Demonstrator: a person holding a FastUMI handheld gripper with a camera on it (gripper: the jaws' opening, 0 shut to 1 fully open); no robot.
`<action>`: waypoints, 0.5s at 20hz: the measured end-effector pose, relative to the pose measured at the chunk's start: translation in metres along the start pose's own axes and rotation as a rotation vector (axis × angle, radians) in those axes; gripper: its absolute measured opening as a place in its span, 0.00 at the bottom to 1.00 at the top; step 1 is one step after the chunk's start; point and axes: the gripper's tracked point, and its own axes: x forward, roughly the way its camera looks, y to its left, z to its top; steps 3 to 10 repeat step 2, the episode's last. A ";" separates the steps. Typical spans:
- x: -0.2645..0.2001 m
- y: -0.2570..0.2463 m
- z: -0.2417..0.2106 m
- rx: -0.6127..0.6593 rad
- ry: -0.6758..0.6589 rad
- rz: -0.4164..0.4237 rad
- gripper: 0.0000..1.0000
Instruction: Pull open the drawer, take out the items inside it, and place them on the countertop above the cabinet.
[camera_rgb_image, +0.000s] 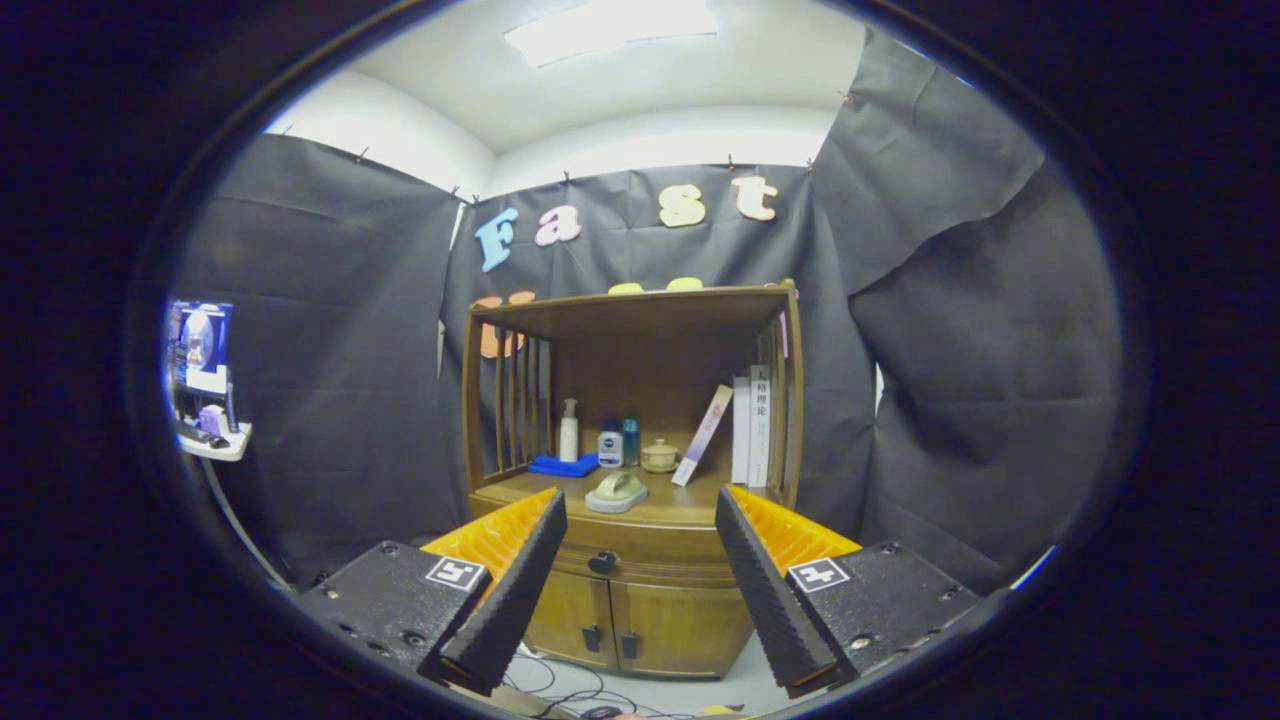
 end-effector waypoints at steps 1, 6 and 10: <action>-0.002 0.001 0.002 0.009 -0.012 0.010 0.95; -0.005 0.000 0.004 0.014 -0.019 0.012 0.95; -0.005 0.000 0.004 0.014 -0.019 0.012 0.95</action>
